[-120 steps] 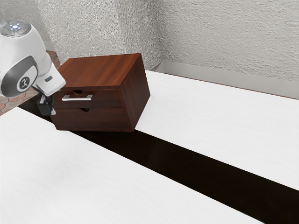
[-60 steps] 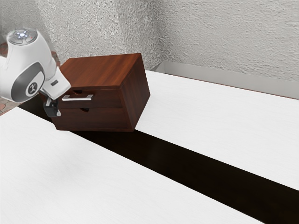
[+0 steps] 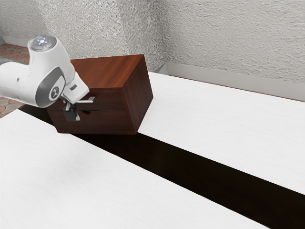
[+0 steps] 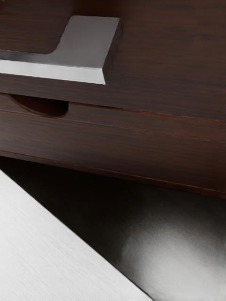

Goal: Pull the drawer handle with one arm to open the drawer

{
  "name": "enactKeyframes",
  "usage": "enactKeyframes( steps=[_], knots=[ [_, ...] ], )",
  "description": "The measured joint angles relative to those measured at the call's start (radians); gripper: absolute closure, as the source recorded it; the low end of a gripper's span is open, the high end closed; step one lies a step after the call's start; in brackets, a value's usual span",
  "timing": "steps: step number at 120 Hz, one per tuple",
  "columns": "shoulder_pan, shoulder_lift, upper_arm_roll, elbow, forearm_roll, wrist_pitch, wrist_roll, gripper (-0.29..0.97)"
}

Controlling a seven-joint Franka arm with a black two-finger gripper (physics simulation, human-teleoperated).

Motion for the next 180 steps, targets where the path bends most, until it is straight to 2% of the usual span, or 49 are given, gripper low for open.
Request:
enactKeyframes(
  steps=[9,48,55,66,69,72,76,80,83,116,142,180],
  knots=[
    [-0.015,0.015,-0.002,0.004,-0.018,0.004,0.008,0.00],
    [0.020,0.092,-0.011,0.051,-0.093,0.013,0.046,-0.03],
    [0.060,0.100,-0.050,0.059,-0.102,0.013,0.050,-0.07],
    [0.152,0.112,-0.145,0.078,-0.112,0.010,0.054,-0.20],
    [0.160,0.113,-0.155,0.080,-0.119,0.010,0.061,-0.22],
    [0.163,0.111,-0.160,0.081,-0.123,0.009,0.069,-0.17],
    [0.166,0.102,-0.166,0.079,-0.120,0.007,0.070,-0.06],
    [0.166,0.089,-0.169,0.073,-0.116,0.006,0.072,0.11],
    [0.165,0.079,-0.171,0.065,-0.114,0.006,0.076,0.14],
    [0.159,-0.041,-0.167,-0.065,-0.103,0.002,0.094,0.05],
    [0.147,-0.137,-0.162,-0.156,-0.092,-0.002,0.104,0.04],
    [0.144,-0.254,-0.160,-0.261,-0.038,-0.027,0.113,0.01]
  ],
)
